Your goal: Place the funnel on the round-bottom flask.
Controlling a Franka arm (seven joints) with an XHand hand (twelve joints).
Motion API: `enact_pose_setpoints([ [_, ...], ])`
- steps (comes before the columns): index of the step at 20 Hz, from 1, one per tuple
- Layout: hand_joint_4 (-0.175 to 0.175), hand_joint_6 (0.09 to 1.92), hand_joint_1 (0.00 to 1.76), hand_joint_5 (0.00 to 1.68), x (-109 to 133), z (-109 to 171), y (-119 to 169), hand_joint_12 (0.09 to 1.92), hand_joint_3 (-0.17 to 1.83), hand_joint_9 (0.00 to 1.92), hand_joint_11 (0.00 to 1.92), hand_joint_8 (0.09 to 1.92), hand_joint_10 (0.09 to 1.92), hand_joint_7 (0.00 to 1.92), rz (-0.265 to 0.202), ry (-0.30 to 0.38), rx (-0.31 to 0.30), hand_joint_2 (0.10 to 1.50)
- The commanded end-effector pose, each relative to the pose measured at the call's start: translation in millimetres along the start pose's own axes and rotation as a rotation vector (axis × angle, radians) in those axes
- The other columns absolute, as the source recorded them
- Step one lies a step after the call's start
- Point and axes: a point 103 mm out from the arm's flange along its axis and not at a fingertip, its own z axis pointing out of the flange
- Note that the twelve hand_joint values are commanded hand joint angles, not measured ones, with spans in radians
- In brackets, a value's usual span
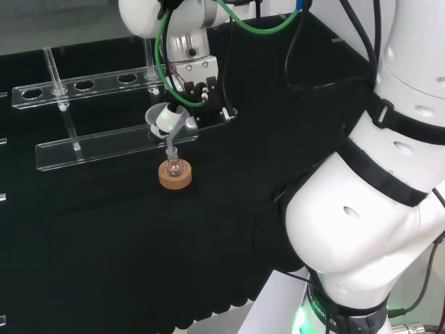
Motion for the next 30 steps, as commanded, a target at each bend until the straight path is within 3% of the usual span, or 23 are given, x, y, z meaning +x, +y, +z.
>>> enact_pose_setpoints([
  [1,0.021,0.8,0.8,0.93,1,4,3,1.2,0.6,1.19,0.8,0.72,0.38,0.97,-0.004,0.004,0.003,0.79],
  [30,-0.003,0.82,0.79,0.85,-8,23,13,1.2,0.6,1.11,0.78,0.74,0.38,0.86,0.019,-0.013,0.036,0.79],
])
